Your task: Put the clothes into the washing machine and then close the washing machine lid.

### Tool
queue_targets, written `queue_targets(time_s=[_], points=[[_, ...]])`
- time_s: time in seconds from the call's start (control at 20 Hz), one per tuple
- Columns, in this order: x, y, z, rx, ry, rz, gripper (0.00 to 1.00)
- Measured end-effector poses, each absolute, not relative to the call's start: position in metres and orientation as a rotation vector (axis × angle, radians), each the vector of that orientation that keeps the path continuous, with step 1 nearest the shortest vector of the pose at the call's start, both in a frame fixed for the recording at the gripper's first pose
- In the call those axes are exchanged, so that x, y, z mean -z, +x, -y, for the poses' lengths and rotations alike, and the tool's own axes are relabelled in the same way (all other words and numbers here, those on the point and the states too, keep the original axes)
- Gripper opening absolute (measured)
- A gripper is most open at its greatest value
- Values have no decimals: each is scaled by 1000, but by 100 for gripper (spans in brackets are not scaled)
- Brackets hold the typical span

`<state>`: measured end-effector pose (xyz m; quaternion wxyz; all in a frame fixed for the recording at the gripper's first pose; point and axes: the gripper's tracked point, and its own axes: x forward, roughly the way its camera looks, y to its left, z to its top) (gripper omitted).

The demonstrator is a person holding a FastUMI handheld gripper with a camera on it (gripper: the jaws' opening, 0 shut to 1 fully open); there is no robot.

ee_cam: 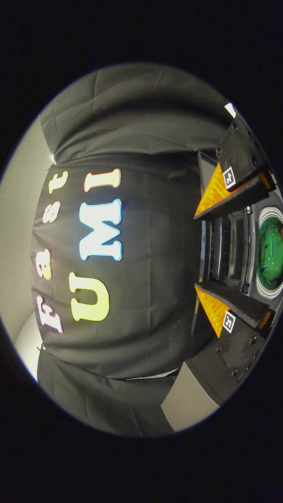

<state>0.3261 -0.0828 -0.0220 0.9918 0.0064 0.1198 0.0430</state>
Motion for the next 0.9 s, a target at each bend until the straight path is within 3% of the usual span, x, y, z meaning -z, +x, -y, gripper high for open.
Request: queue_targets(time_s=[0.9], points=[[49, 371, 94, -45, 99, -264, 96]])
